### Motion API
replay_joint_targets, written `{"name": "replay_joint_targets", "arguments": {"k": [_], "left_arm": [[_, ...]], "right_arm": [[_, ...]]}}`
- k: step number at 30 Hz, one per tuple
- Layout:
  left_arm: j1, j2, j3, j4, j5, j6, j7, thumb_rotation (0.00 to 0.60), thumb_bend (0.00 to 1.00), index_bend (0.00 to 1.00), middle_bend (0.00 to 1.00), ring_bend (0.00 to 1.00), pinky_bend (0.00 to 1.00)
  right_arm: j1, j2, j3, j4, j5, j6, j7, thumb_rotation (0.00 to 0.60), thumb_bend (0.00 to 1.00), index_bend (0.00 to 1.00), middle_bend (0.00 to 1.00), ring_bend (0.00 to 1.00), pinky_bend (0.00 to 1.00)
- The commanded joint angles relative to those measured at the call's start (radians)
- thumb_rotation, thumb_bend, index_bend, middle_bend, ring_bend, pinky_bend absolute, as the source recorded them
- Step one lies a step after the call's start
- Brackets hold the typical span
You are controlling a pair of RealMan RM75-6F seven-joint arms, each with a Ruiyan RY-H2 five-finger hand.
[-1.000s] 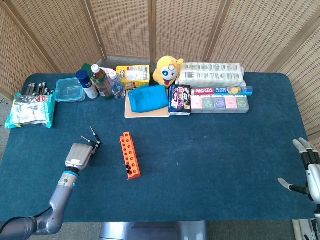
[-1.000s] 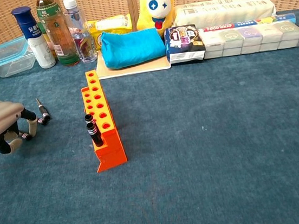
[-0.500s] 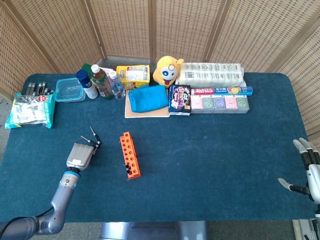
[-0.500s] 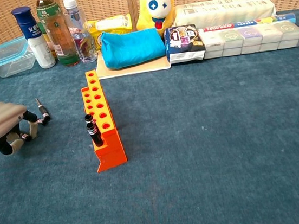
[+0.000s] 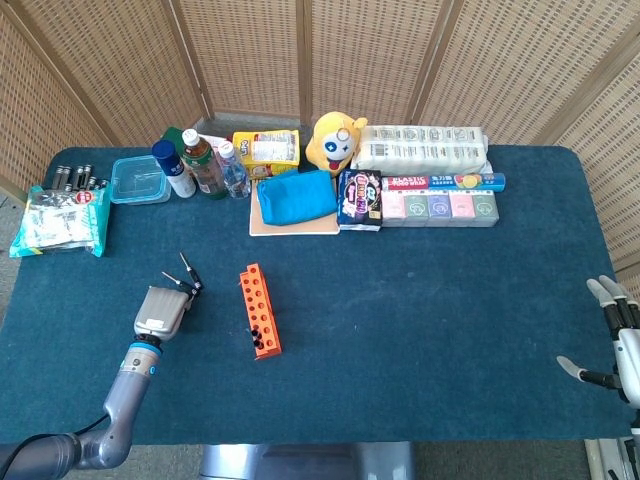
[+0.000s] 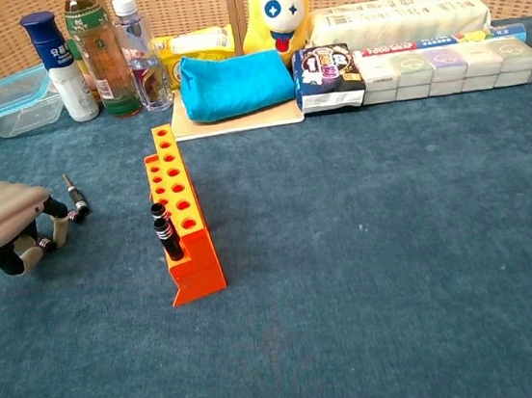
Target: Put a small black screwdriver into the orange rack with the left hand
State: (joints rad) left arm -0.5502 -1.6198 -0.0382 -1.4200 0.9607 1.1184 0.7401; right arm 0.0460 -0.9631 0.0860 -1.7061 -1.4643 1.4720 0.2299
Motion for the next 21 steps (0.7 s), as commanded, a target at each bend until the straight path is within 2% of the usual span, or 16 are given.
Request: {"name": "replay_joint_targets", "arguments": {"k": [1, 21], "left_arm": [[0.002, 0.000, -0.001, -0.001, 0.001, 0.001, -0.001, 0.600, 0.45, 0.62, 1.00, 1.00, 1.00], [0.027, 0.114, -0.019, -0.145, 0.049, 0.043, -0.069, 0.600, 0.45, 0.62, 1.00, 1.00, 1.00]], "right_arm": [[0.000, 0.000, -0.001, 0.000, -0.001, 0.000, 0.001, 0.600, 0.00, 0.02, 0.03, 0.04, 0.08], [0.003, -0.001, -0.003, -0.005, 0.000, -0.007, -0.010, 0.600, 0.00, 0.01, 0.03, 0.04, 0.08]]}}
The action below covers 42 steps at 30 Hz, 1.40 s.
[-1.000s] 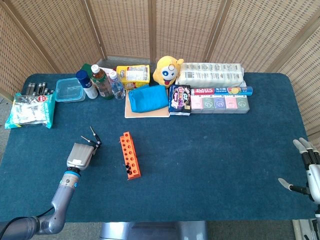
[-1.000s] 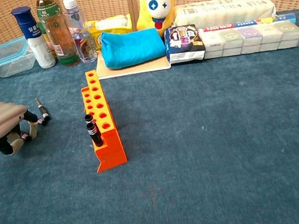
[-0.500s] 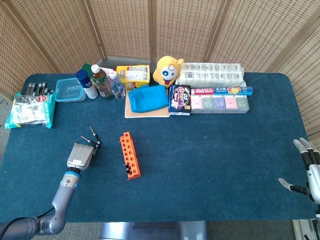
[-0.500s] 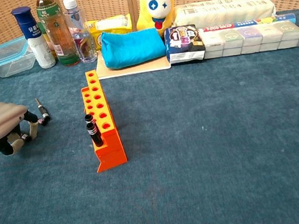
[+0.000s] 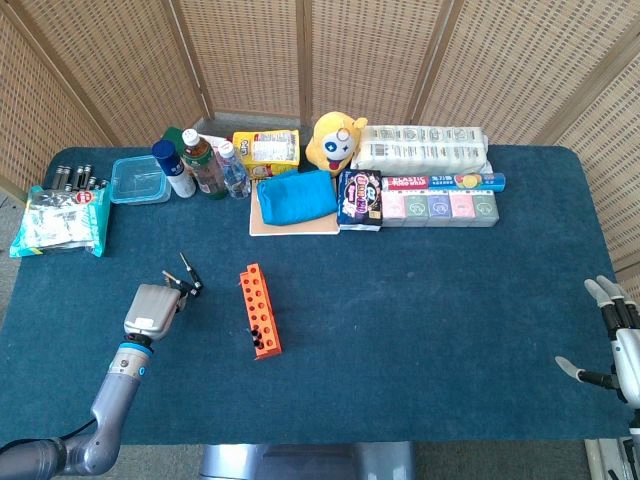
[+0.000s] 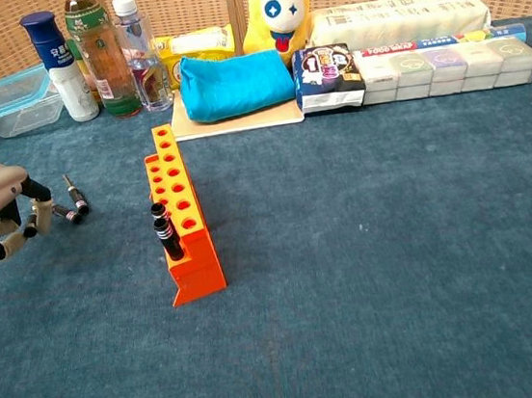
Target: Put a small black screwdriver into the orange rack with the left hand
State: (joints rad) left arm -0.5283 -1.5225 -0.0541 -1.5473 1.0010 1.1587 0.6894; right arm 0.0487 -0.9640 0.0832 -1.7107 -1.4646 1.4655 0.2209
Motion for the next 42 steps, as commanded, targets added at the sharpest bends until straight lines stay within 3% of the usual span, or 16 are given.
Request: {"name": "replay_joint_targets", "arguments": {"k": [1, 13, 19, 26, 31, 36, 42], "left_arm": [[0.007, 0.026, -0.005, -0.028, 0.014, 0.004, -0.029, 0.600, 0.45, 0.62, 1.00, 1.00, 1.00], [0.039, 0.148, -0.014, -0.139, 0.077, 0.025, -0.151, 0.600, 0.45, 0.62, 1.00, 1.00, 1.00], [0.054, 0.227, -0.024, -0.226, 0.091, -0.014, -0.285, 0.600, 0.45, 0.62, 1.00, 1.00, 1.00], [0.053, 0.425, -0.044, -0.397, 0.108, -0.189, -0.585, 0.600, 0.45, 0.62, 1.00, 1.00, 1.00], [0.041, 0.547, -0.060, -0.453, 0.162, -0.302, -0.770, 0.600, 0.45, 0.62, 1.00, 1.00, 1.00], [0.030, 0.629, -0.081, -0.481, 0.223, -0.387, -0.953, 0.600, 0.45, 0.63, 1.00, 1.00, 1.00], [0.011, 0.659, -0.104, -0.459, 0.292, -0.449, -1.117, 0.600, 0.45, 0.62, 1.00, 1.00, 1.00]], "right_arm": [[0.001, -0.001, 0.000, 0.000, 0.000, -0.001, -0.002, 0.600, 0.00, 0.01, 0.03, 0.04, 0.08], [0.003, -0.005, -0.003, -0.003, 0.001, -0.006, -0.018, 0.600, 0.00, 0.01, 0.03, 0.04, 0.08], [0.004, -0.007, -0.005, -0.006, -0.002, -0.007, -0.027, 0.600, 0.00, 0.01, 0.03, 0.04, 0.08], [0.005, -0.010, -0.007, -0.007, -0.003, -0.010, -0.037, 0.600, 0.00, 0.01, 0.03, 0.04, 0.08], [0.006, -0.012, -0.009, -0.010, -0.005, -0.011, -0.044, 0.600, 0.00, 0.01, 0.03, 0.04, 0.08], [0.006, -0.013, -0.010, -0.013, -0.007, -0.011, -0.051, 0.600, 0.00, 0.01, 0.03, 0.04, 0.08], [0.006, -0.013, -0.011, -0.015, -0.006, -0.011, -0.054, 0.600, 0.00, 0.01, 0.03, 0.04, 0.08]]}}
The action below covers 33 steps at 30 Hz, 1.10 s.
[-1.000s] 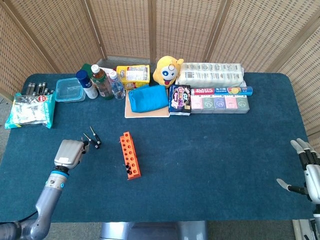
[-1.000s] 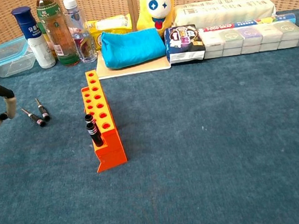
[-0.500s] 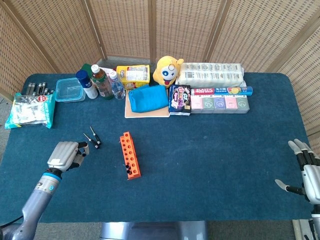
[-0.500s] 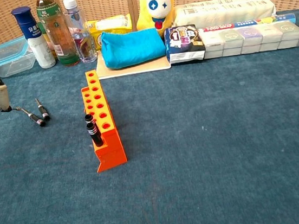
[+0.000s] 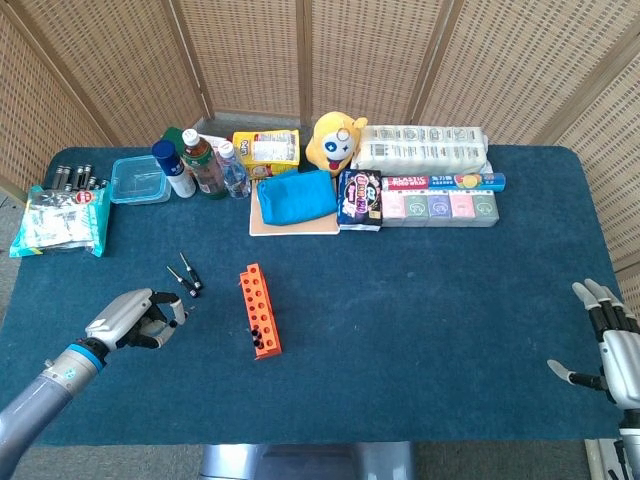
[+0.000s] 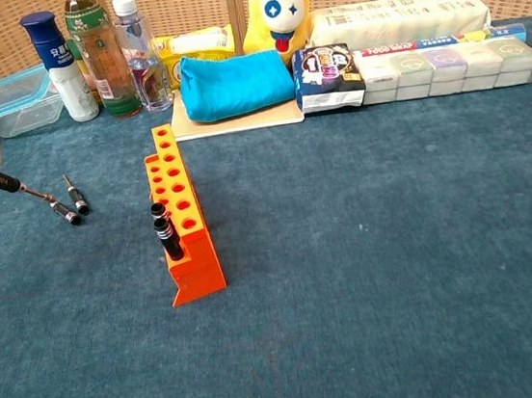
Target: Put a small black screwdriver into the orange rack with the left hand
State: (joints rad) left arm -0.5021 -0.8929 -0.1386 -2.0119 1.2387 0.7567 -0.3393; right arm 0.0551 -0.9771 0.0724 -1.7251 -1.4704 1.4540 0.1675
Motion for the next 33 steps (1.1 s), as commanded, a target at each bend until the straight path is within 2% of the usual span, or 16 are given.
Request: {"name": "replay_joint_targets", "arguments": {"k": [1, 10, 21, 33], "left_arm": [[-0.018, 0.030, -0.020, 0.010, 0.067, -0.053, -0.111, 0.600, 0.45, 0.62, 1.00, 1.00, 1.00], [-0.069, -0.002, -0.027, 0.042, 0.116, -0.123, -0.252, 0.600, 0.45, 0.62, 1.00, 1.00, 1.00], [-0.160, -0.039, -0.070, 0.046, 0.044, -0.258, -0.416, 0.600, 0.47, 0.62, 1.00, 1.00, 1.00], [-0.184, -0.069, -0.109, 0.087, -0.018, -0.315, -0.529, 0.600, 0.47, 0.63, 1.00, 1.00, 1.00]], "right_arm": [[0.000, 0.000, 0.000, 0.000, 0.000, 0.001, 0.000, 0.600, 0.00, 0.01, 0.03, 0.04, 0.08], [0.002, -0.001, -0.001, 0.000, 0.002, -0.005, -0.004, 0.600, 0.00, 0.02, 0.03, 0.04, 0.08], [0.004, 0.001, 0.001, 0.001, 0.009, -0.010, 0.000, 0.600, 0.00, 0.01, 0.03, 0.04, 0.08], [0.004, 0.005, 0.001, 0.004, 0.010, -0.011, 0.009, 0.600, 0.00, 0.01, 0.03, 0.04, 0.08]]}}
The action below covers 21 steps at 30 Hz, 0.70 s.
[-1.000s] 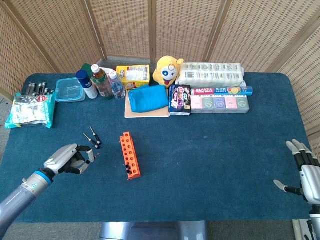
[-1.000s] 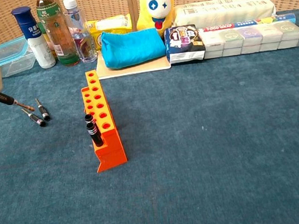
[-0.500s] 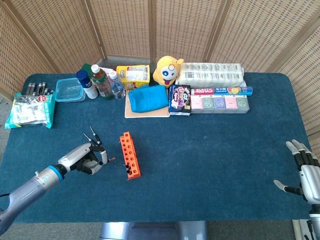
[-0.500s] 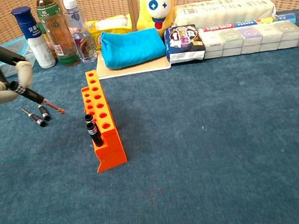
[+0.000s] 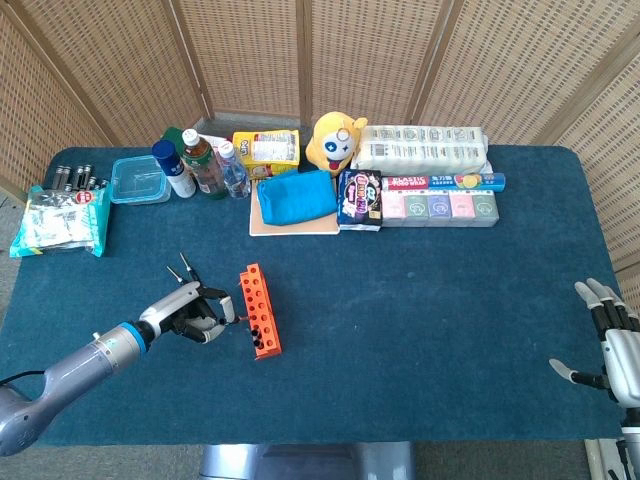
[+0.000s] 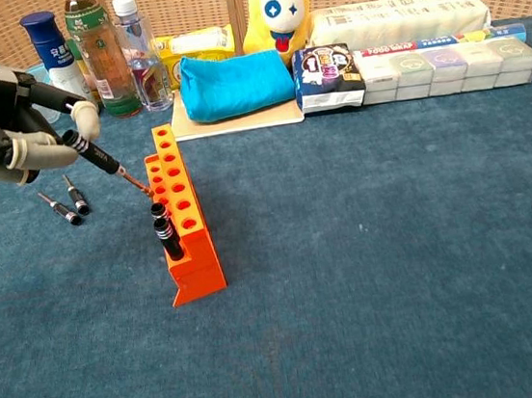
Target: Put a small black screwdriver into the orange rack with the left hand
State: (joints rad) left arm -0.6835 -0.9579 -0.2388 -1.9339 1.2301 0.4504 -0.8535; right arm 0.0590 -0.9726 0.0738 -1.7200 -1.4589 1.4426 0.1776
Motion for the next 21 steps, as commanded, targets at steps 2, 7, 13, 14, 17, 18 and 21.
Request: {"name": "replay_joint_targets", "arguments": {"k": [2, 7, 13, 14, 17, 18, 21], "left_arm": [[-0.004, -0.009, -0.011, 0.018, -0.018, -0.017, -0.023, 0.600, 0.47, 0.62, 1.00, 1.00, 1.00], [-0.010, -0.014, -0.021, 0.026, -0.049, -0.044, -0.044, 0.600, 0.47, 0.62, 1.00, 1.00, 1.00], [-0.034, 0.002, -0.025, 0.007, -0.092, -0.081, -0.015, 0.600, 0.47, 0.62, 1.00, 1.00, 1.00], [-0.039, 0.007, -0.020, 0.002, -0.098, -0.084, 0.000, 0.600, 0.47, 0.62, 1.00, 1.00, 1.00], [-0.054, 0.027, -0.003, -0.013, -0.122, -0.093, 0.047, 0.600, 0.47, 0.62, 1.00, 1.00, 1.00], [-0.067, 0.044, 0.011, -0.020, -0.124, -0.113, 0.079, 0.600, 0.47, 0.62, 1.00, 1.00, 1.00], [-0.092, 0.068, 0.027, -0.027, -0.154, -0.128, 0.121, 0.600, 0.47, 0.62, 1.00, 1.00, 1.00]], "right_arm": [[-0.001, 0.001, -0.001, -0.002, -0.004, 0.003, -0.002, 0.600, 0.00, 0.01, 0.03, 0.04, 0.08], [0.000, 0.000, -0.001, -0.003, -0.003, 0.002, -0.003, 0.600, 0.00, 0.01, 0.03, 0.04, 0.08], [0.000, -0.001, -0.002, -0.004, -0.005, 0.002, -0.008, 0.600, 0.00, 0.01, 0.03, 0.04, 0.08], [0.000, -0.001, -0.002, -0.004, -0.005, 0.002, -0.007, 0.600, 0.00, 0.01, 0.03, 0.04, 0.08], [-0.001, 0.001, -0.002, -0.005, -0.006, 0.004, -0.004, 0.600, 0.00, 0.01, 0.03, 0.04, 0.08], [-0.002, 0.002, -0.002, -0.005, -0.007, 0.006, -0.002, 0.600, 0.00, 0.01, 0.03, 0.04, 0.08], [-0.002, 0.003, -0.002, -0.006, -0.008, 0.007, -0.001, 0.600, 0.00, 0.01, 0.03, 0.04, 0.08]]}}
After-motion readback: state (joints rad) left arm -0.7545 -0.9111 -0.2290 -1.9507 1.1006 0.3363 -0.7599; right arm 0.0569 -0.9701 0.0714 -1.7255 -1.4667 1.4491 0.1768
